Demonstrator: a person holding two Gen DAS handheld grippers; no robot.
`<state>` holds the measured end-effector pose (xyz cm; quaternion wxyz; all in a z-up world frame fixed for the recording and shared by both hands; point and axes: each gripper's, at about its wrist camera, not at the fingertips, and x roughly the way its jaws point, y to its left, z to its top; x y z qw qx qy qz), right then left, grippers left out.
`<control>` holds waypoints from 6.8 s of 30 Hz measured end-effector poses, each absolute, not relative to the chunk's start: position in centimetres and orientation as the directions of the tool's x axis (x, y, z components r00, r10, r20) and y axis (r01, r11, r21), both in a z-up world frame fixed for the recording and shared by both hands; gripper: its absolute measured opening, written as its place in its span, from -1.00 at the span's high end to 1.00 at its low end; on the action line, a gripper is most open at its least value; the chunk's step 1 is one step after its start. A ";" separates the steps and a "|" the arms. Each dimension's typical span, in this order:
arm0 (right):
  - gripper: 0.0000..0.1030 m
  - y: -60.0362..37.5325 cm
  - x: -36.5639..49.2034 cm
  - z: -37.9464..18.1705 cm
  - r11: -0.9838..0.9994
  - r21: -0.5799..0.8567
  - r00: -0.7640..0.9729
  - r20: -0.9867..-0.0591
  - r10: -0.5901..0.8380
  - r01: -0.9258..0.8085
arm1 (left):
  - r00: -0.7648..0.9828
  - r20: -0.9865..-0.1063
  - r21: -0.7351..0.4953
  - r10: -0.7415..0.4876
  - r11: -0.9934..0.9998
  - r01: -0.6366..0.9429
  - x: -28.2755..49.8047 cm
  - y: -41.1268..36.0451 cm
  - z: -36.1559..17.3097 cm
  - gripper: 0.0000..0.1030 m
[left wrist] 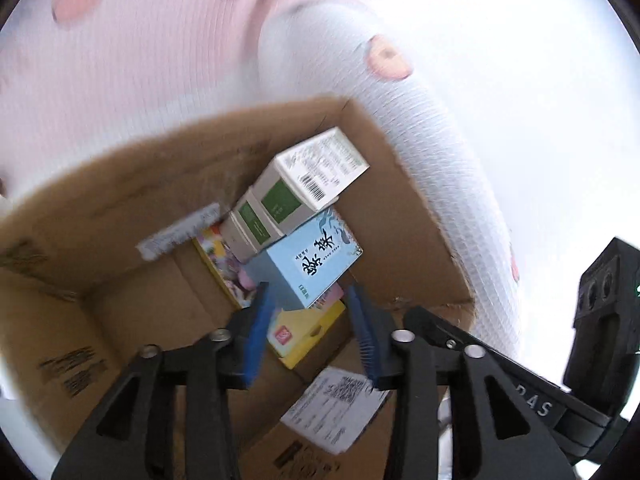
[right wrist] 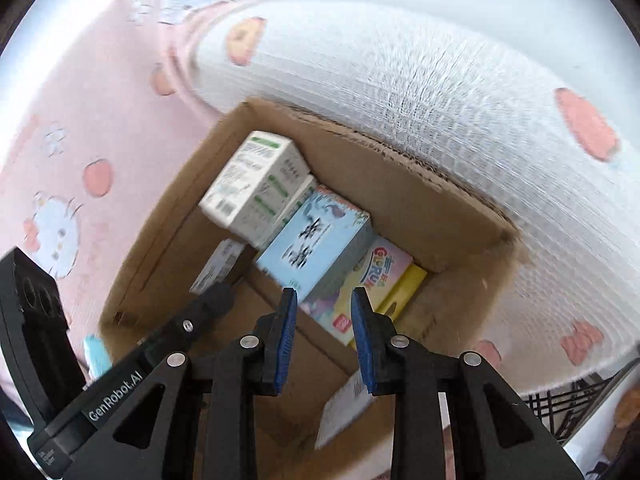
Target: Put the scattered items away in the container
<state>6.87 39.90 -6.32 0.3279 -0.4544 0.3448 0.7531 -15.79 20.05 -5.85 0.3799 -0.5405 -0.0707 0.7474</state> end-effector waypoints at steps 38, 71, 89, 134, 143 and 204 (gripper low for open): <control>-0.26 11.7 4.8 -5.3 -0.914 0.214 -0.575 -0.818 0.026 -0.345 | -0.624 -0.666 -0.223 0.408 -0.908 -0.356 1.8 -10.2 -7.4 -0.20; -0.35 7.7 -18.3 -15.0 -0.879 0.436 -0.680 -0.705 -0.200 -0.194 | -0.614 -0.697 -0.555 0.370 -0.821 0.136 -16.0 -21.6 -18.6 -0.15; 0.74 5.9 -21.1 -18.0 -0.874 0.458 -0.636 -0.726 -0.262 -0.163 | -0.621 -0.639 -0.654 0.453 -0.745 0.130 -17.2 -21.2 -19.6 0.35; -0.09 7.2 -6.9 -17.9 -0.910 0.265 -0.551 -0.833 -0.048 -0.320 | -0.554 -0.746 -0.475 0.370 -0.878 0.053 -1.7 -15.6 -20.4 -0.20; -0.09 6.5 -11.6 -16.2 -0.992 0.011 -0.525 -0.849 0.058 -0.126 | -0.533 -0.778 -0.492 0.332 -0.850 0.189 -0.1 -17.0 -22.7 -0.20; 0.22 7.3 -7.0 -21.1 -0.897 0.244 -0.370 -0.924 -0.099 -0.369 | -0.289 -0.822 -0.529 0.490 -0.846 0.070 -7.4 -16.3 -24.7 0.08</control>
